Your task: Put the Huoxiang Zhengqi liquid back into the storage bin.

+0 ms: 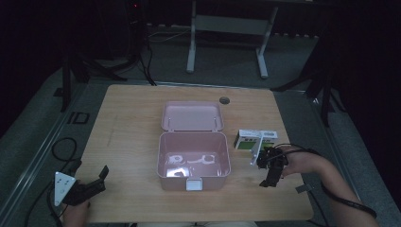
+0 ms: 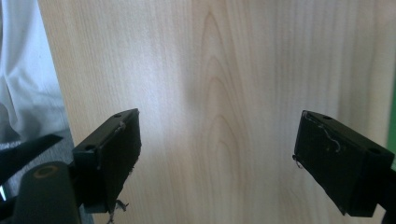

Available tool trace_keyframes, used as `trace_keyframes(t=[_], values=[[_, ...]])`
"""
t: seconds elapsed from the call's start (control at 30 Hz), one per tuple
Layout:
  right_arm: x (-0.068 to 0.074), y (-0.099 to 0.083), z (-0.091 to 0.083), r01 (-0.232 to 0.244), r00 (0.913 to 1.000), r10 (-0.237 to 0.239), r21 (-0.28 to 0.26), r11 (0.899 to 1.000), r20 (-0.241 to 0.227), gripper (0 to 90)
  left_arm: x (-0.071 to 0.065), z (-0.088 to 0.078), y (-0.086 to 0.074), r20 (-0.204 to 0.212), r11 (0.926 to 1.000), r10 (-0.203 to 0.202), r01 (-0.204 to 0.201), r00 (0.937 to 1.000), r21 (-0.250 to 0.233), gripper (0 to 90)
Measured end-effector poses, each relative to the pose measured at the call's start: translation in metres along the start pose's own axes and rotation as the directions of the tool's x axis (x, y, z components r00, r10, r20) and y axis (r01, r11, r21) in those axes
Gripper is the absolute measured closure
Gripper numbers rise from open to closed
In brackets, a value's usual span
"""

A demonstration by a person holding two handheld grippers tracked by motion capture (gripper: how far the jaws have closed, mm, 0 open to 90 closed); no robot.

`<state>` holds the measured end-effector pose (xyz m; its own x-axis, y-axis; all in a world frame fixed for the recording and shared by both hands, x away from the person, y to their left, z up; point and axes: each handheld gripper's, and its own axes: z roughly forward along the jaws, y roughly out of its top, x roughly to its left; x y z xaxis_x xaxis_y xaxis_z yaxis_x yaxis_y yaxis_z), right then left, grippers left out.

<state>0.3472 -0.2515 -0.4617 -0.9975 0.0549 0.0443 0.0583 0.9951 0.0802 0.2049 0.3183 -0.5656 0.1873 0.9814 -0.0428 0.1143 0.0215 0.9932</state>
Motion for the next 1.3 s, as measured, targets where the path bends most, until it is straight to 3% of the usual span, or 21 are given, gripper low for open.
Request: trace_keyframes(t=[0.17, 0.33, 0.63, 0.67, 0.77, 0.93, 1.13, 1.3], values=[[-0.007, 0.005, -0.013, 0.036, 0.9987, -0.036, 0.009, 0.999, 0.035, 18.8, 0.000, 0.000, 0.000, 0.001, 1.0000, 0.000, 0.000, 1.0000, 0.000, 1.2], [-0.014, 0.009, -0.025, 0.042, 0.9977, -0.043, 0.006, 0.999, 0.054, 21.3, 0.000, 0.000, 0.000, 0.003, 1.0000, -0.001, 0.001, 1.0000, 0.000, 1.2], [-0.033, 0.013, -0.042, 0.007, 0.9974, -0.009, 0.025, 1.000, 0.071, 22.3, 0.000, 0.000, 0.000, 0.008, 1.0000, 0.002, -0.002, 1.0000, 0.000, 1.1], [-0.041, 0.012, -0.050, -0.010, 0.9962, 0.009, 0.014, 1.000, 0.087, 22.4, 0.000, 0.000, 0.000, 0.007, 1.0000, 0.001, -0.001, 1.0000, -0.002, 1.2], [-0.048, 0.013, -0.054, -0.012, 0.9948, 0.010, 0.023, 1.000, 0.101, 24.7, 0.000, 0.000, 0.000, 0.008, 1.0000, 0.002, -0.002, 1.0000, 0.000, 1.1], [-0.064, 0.016, -0.061, -0.018, 0.9921, 0.012, 0.047, 0.999, 0.125, 27.7, 0.000, 0.000, 0.000, 0.009, 1.0000, 0.000, 0.000, 1.0000, -0.003, 1.1], [-0.077, 0.018, -0.063, -0.010, 0.9905, 0.004, 0.039, 0.999, 0.137, 30.2, 0.000, 0.000, 0.000, 0.012, 1.0000, 0.000, 0.000, 0.9999, -0.002, 1.1], [-0.090, 0.016, -0.056, -0.002, 0.9859, -0.004, 0.033, 0.999, 0.167, 33.5, 0.000, -0.001, 0.000, 0.015, 1.0000, 0.001, -0.001, 0.9999, -0.003, 1.1]])
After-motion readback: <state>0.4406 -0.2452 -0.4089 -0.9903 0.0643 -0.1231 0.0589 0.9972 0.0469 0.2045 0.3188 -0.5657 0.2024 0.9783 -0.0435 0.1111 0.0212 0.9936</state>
